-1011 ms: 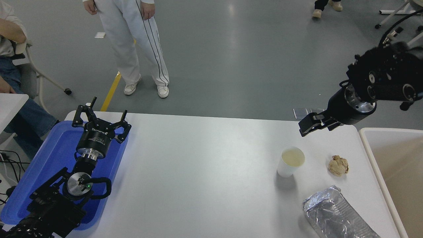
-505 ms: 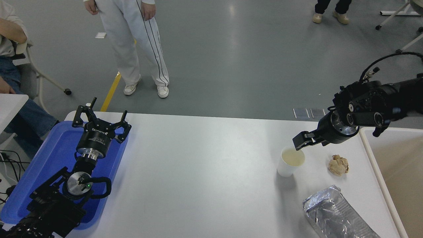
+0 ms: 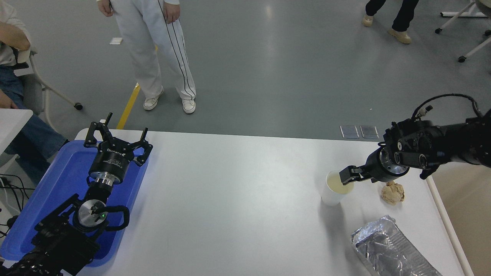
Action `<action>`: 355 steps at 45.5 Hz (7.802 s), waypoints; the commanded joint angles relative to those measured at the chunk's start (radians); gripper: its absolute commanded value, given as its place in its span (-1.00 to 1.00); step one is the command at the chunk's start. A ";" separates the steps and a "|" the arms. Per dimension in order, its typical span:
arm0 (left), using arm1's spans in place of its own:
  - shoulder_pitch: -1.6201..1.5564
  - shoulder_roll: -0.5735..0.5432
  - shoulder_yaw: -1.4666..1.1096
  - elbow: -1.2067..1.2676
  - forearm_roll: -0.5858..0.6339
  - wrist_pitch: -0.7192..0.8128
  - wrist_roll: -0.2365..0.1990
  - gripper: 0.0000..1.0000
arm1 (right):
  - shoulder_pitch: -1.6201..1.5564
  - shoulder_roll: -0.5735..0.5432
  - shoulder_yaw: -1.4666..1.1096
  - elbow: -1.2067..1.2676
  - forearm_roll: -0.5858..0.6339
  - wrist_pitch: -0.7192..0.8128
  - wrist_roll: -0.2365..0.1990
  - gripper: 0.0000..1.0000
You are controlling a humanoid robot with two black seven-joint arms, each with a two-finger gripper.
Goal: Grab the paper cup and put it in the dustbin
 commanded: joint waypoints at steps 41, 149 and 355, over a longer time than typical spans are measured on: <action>0.000 0.000 0.000 0.000 0.001 0.000 0.001 1.00 | -0.059 0.008 0.050 -0.041 0.152 0.014 -0.054 -1.00; 0.002 0.000 0.002 0.000 -0.001 0.000 -0.001 1.00 | 0.700 -0.539 -0.283 0.094 -0.149 0.434 -0.055 -1.00; 0.002 0.000 0.000 0.000 -0.001 0.000 -0.001 1.00 | 0.158 -0.715 -0.080 0.082 0.012 0.434 -0.054 1.00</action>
